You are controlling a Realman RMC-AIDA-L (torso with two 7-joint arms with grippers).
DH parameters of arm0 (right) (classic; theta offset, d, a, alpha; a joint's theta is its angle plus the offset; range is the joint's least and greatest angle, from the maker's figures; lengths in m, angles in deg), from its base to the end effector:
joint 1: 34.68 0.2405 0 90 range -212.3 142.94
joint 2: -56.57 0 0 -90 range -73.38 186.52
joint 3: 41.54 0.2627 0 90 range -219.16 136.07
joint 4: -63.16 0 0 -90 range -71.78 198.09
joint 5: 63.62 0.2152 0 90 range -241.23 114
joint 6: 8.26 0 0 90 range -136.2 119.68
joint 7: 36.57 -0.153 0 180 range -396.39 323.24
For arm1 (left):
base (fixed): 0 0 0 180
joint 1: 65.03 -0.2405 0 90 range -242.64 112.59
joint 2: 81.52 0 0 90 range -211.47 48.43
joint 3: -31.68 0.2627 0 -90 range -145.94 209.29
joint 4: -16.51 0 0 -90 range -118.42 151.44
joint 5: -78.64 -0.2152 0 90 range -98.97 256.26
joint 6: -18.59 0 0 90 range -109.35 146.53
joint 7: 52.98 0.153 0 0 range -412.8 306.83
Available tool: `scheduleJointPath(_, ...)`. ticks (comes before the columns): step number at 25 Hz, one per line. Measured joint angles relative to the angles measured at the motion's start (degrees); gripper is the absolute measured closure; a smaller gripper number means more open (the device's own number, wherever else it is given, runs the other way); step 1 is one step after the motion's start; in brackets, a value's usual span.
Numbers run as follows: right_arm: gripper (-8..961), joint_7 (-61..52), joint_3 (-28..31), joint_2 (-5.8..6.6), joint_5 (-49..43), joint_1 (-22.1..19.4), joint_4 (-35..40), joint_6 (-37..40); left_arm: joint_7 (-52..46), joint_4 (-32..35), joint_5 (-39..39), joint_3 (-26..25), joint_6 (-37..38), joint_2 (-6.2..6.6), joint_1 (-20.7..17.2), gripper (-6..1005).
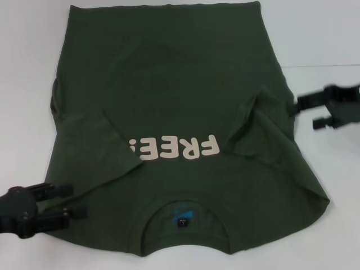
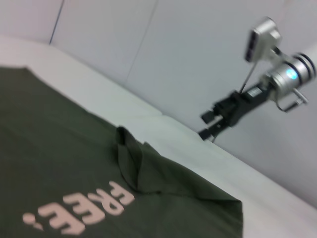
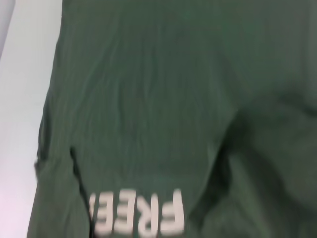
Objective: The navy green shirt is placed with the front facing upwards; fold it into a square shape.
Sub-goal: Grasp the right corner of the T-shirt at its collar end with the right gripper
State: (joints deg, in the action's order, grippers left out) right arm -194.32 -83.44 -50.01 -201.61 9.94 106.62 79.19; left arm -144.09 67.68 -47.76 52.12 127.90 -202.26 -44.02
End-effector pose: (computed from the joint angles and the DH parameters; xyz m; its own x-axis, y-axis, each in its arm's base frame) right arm 0.2527 0.4223 0.0819 0.1103 -0.9467 -0.3026 -0.9897 -0.0765 -0.1213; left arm -0.3127 0.2646 0.0445 0.6260 0.5535 0.5494 0.6730 -0.7393 -0.0219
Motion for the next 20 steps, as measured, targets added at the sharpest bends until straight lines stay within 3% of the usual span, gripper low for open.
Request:
scheduleJointPath(6, 64, 0.16, -1.55, -0.57, -5.57, -0.8, 0.52, 6.05, -12.28, 3.68, -3.1, -1.34, 3.45, 1.28, 0.61, 206)
scheduleJointPath(10, 64, 0.86, -1.78, -2.0, -10.43, -1.36, 1.73, 7.52, -17.49, 5.38, -4.64, -1.84, 4.02, 1.77, 0.54, 206)
scheduleJointPath(14, 64, 1.74, -1.64, -3.39, -12.18, -3.14, 3.21, 8.19, -19.87, 5.97, -7.52, -2.04, 3.66, 1.92, 0.59, 206)
scheduleJointPath(20, 65, 2.83, -1.1, -4.46, -12.11, -5.29, 3.4, 8.06, -19.91, 5.14, -8.01, -2.04, 2.79, 1.89, 0.74, 206)
